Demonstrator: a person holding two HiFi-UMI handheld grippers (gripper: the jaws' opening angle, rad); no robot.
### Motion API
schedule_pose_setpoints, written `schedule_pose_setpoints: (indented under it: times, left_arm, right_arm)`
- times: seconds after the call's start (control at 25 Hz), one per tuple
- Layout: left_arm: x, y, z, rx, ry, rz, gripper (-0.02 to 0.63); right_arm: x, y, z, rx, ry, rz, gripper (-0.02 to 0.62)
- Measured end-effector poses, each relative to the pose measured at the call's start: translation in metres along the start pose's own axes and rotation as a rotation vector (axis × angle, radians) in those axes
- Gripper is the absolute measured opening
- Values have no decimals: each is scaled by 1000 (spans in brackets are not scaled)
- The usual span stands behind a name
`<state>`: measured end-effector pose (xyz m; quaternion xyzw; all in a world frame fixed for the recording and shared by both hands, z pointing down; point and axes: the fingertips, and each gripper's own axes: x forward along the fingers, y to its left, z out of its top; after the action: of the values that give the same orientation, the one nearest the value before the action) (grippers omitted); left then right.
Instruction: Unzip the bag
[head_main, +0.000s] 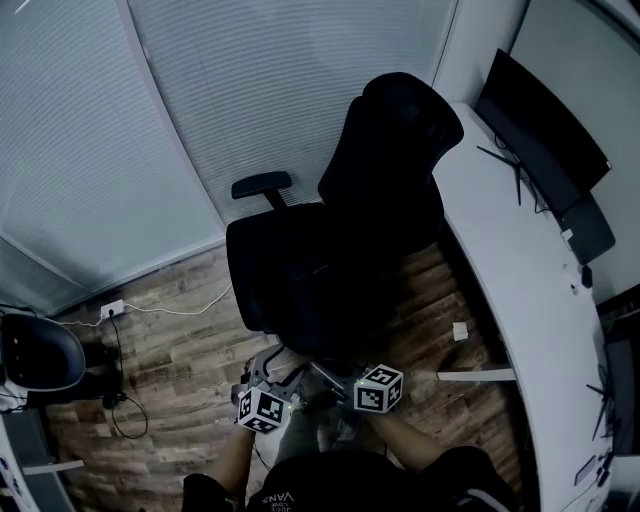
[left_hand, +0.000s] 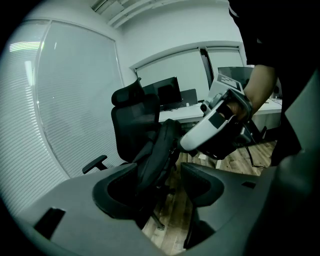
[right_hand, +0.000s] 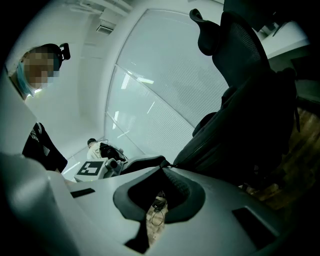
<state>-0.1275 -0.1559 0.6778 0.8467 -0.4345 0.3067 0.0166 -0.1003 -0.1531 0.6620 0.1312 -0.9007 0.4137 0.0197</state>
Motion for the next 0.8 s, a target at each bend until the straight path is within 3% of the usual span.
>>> schedule_pose_setpoints:
  times: [0.56,0.8]
  left_arm:
    - [37,19,9,69,-3,-85,262]
    - [39,29,18,71,-15,-77,168]
  right_arm:
    - [15,6,33,29,-43,2,44]
    - [12,5,48,58,-77,10,44]
